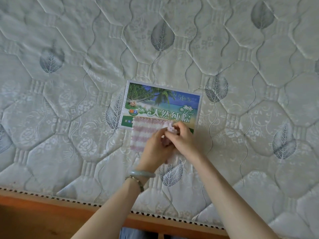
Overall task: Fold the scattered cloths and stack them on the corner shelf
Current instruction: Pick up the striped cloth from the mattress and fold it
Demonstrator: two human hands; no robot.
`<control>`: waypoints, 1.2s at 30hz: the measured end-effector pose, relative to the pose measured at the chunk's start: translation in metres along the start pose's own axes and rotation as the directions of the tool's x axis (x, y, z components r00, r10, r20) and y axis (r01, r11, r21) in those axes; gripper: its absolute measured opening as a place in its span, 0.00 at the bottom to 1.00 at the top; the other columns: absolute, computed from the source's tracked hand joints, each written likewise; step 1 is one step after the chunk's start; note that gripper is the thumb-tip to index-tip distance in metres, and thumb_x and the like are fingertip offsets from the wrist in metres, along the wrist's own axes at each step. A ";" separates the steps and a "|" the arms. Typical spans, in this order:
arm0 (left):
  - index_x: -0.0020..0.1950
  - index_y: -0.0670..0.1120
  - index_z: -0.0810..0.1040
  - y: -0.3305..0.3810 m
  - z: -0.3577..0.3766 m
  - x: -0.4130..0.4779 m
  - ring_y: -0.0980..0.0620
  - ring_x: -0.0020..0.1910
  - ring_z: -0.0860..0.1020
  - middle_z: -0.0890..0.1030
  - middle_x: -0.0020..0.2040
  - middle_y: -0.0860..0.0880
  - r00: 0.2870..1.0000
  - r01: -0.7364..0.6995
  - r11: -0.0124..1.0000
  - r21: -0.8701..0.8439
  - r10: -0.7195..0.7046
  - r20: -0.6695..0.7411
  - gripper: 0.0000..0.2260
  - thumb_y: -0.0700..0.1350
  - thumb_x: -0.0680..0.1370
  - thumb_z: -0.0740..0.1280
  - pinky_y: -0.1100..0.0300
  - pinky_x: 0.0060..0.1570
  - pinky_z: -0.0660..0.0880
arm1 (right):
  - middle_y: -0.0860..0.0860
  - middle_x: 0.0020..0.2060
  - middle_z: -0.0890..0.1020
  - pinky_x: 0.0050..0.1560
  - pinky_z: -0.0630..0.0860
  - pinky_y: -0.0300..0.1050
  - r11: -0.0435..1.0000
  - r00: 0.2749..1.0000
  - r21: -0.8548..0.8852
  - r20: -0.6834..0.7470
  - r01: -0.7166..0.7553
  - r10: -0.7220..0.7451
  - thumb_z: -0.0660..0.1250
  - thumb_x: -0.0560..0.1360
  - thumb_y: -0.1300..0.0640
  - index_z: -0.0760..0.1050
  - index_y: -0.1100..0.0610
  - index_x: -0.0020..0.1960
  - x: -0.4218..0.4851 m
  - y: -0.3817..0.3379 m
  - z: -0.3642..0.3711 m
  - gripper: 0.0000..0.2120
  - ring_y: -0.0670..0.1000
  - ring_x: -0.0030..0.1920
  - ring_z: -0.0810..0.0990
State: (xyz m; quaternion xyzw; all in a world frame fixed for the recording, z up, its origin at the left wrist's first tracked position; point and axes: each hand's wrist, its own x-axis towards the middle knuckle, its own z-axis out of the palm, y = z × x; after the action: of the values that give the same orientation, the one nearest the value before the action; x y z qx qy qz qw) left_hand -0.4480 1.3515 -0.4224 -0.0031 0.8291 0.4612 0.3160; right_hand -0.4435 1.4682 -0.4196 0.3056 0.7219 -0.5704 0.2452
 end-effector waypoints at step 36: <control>0.77 0.50 0.55 -0.114 -0.066 0.018 0.41 0.76 0.54 0.58 0.77 0.46 0.907 -0.348 0.386 0.854 0.371 0.202 0.28 0.62 0.80 0.49 0.39 0.71 0.55 | 0.56 0.77 0.51 0.72 0.49 0.64 0.147 0.822 -0.882 0.341 0.447 -0.457 0.47 0.78 0.35 0.47 0.49 0.78 0.041 0.062 0.043 0.33 0.58 0.77 0.47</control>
State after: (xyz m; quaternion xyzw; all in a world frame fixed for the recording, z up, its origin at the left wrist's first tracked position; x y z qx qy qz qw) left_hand -0.4629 1.2404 -0.4943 0.3326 0.9296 0.0291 0.1559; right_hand -0.4270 1.4430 -0.4994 -0.1241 0.9702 -0.0847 0.1899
